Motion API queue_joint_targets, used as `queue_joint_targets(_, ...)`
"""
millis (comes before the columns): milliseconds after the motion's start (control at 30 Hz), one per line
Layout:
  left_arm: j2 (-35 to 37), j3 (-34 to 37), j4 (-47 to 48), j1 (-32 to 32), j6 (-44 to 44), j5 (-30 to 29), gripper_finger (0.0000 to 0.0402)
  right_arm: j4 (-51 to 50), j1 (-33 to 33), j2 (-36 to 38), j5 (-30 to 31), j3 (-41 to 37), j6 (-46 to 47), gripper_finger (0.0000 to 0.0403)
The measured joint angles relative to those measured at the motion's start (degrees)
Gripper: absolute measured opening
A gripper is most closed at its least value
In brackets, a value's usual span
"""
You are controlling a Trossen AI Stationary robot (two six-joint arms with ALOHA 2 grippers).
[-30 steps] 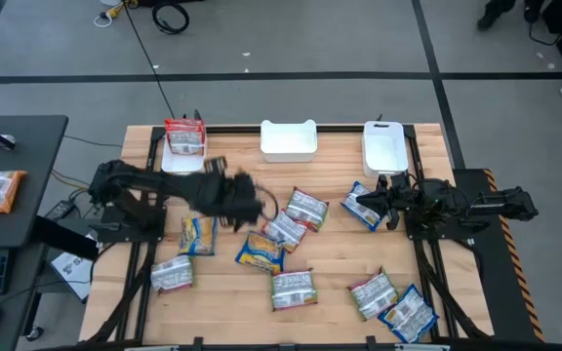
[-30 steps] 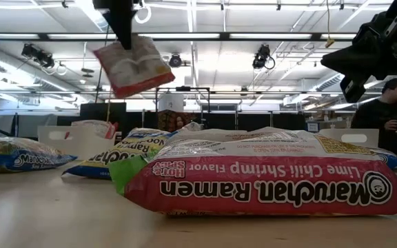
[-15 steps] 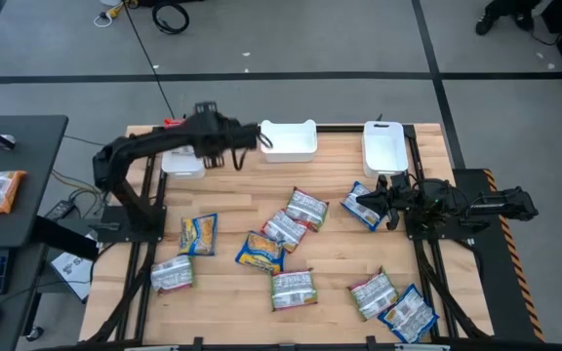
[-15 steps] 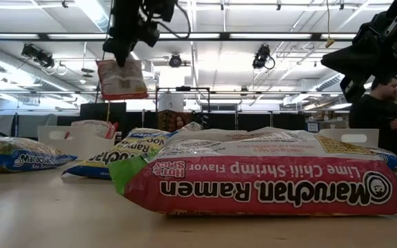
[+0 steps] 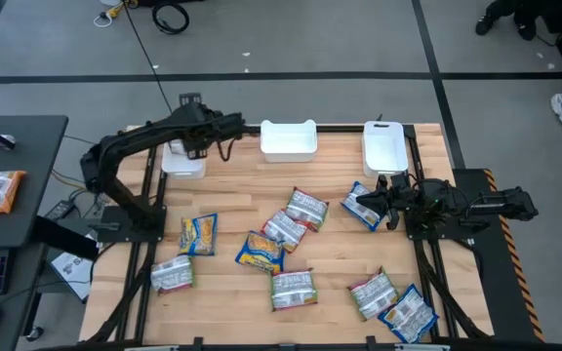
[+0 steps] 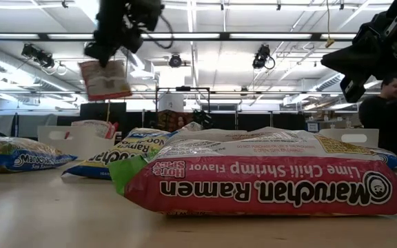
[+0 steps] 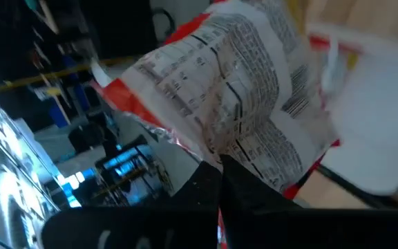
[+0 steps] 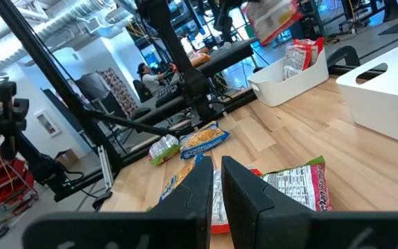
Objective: Sort Maruchan noodles
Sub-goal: Put the orange noodle pack into the left white bin
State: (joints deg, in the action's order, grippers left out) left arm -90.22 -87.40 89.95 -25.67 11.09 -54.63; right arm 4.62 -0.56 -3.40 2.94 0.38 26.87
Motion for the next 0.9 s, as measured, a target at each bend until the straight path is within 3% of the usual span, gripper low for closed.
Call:
queue_joint_targets(167,8.9,12.3,0.2,0.4,-1.2,1.9,0.0001,0.0,0.0,0.0,0.0,0.0,0.0,0.0037)
queue_joint_targets(367,19.9,23.8,-3.2,0.7,4.8,1.9,0.0001,0.0,0.0,0.0,0.0,0.0,0.0,0.0037)
queue_joint_targets(567,26.7,32.4,-17.4,0.3,19.4,1.9,0.0001,0.0,0.0,0.0,0.0,0.0,0.0,0.0037)
queue_joint_targets(900,27.2,46.0,-41.5,-5.8,42.2,1.6,0.0001,0.0,0.0,0.0,0.0,0.0,0.0,0.0037)
